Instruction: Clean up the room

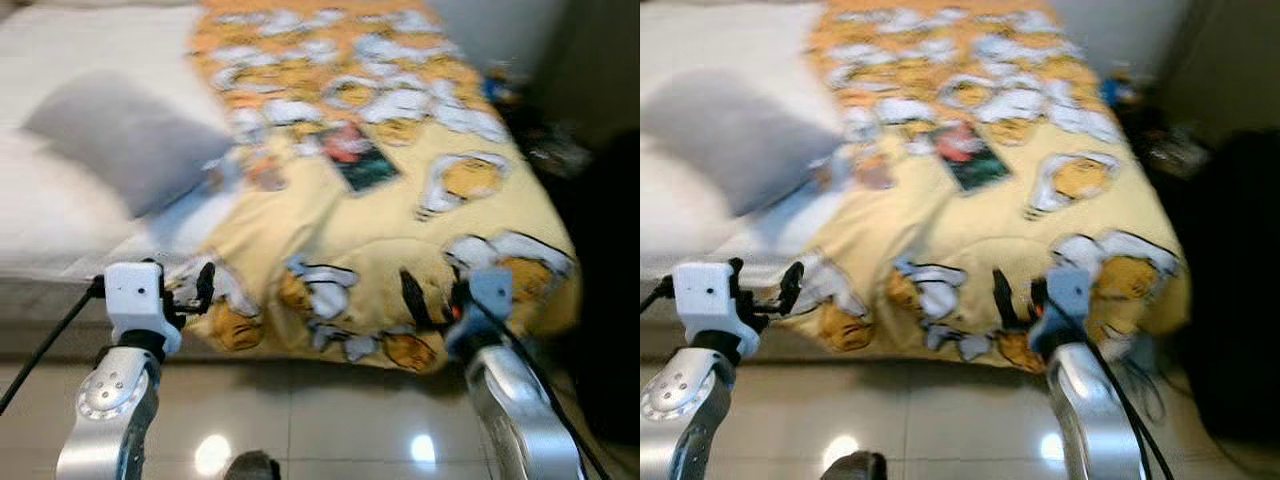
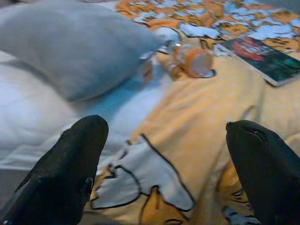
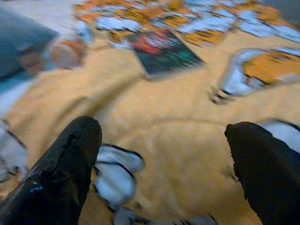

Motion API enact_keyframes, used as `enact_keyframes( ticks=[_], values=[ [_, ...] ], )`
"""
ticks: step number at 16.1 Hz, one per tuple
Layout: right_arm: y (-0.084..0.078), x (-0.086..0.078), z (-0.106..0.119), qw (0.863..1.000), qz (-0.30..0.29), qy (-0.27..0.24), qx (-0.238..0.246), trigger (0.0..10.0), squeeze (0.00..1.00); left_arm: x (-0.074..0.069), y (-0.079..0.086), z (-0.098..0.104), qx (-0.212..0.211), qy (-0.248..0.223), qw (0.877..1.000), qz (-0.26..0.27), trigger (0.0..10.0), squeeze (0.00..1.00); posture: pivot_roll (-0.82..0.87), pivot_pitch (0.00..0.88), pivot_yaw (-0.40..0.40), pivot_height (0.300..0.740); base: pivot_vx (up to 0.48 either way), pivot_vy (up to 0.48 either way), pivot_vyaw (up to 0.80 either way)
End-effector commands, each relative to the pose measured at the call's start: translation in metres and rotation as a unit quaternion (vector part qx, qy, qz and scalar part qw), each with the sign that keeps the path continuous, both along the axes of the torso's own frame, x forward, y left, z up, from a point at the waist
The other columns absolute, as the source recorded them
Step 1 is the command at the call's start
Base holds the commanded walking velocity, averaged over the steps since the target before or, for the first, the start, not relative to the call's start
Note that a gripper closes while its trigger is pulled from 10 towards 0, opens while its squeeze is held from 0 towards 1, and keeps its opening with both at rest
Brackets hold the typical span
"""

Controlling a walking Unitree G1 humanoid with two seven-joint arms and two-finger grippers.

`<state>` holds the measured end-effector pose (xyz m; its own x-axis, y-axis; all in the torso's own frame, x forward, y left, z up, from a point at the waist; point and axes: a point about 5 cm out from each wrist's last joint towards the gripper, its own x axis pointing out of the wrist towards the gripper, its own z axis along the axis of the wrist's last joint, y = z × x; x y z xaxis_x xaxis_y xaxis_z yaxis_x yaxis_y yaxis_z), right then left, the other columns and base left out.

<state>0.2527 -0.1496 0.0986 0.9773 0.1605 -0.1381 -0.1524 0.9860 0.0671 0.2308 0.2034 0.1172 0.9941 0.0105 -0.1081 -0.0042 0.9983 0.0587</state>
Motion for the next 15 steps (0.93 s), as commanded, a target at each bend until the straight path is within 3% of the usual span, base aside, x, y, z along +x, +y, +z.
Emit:
enact_keyframes(
  ticks=[1,2,4,6,10,15],
  values=[
    [-0.011,0.002,0.000,0.999,-0.030,0.006,-0.011,10.0,0.00,0.003,-0.006,0.005,0.002,-0.005,1.000,-0.014,10.0,0.33,0.08,0.041,-0.022,0.740,0.341,0.000,0.00],
    [-0.011,0.004,0.003,1.000,-0.025,0.008,0.017,10.0,0.00,0.004,-0.007,0.005,0.000,-0.004,1.000,-0.019,10.0,0.33,0.06,0.056,-0.014,0.740,0.360,0.000,0.00],
    [-0.009,0.001,0.002,1.000,-0.008,0.006,-0.001,10.0,0.00,0.003,-0.004,-0.001,-0.004,0.007,1.000,-0.005,10.0,0.36,0.07,0.051,-0.010,0.740,0.396,0.000,0.00],
    [0.002,-0.003,-0.003,0.997,0.031,0.002,-0.077,10.0,0.00,-0.001,-0.006,-0.002,0.004,0.013,1.000,-0.010,10.0,0.38,0.08,0.044,-0.023,0.740,0.454,0.000,0.00],
    [0.018,-0.003,-0.005,0.998,0.057,0.006,-0.031,10.0,0.00,-0.005,0.002,-0.002,0.000,0.011,0.999,0.030,10.0,0.42,0.10,0.036,-0.035,0.740,0.458,0.000,0.60],
    [0.026,0.001,-0.008,0.997,0.082,0.011,0.004,10.0,0.00,-0.006,-0.001,0.002,0.018,0.007,1.000,0.019,10.0,0.43,0.14,0.022,-0.038,0.740,0.458,0.000,0.64]
  ],
)
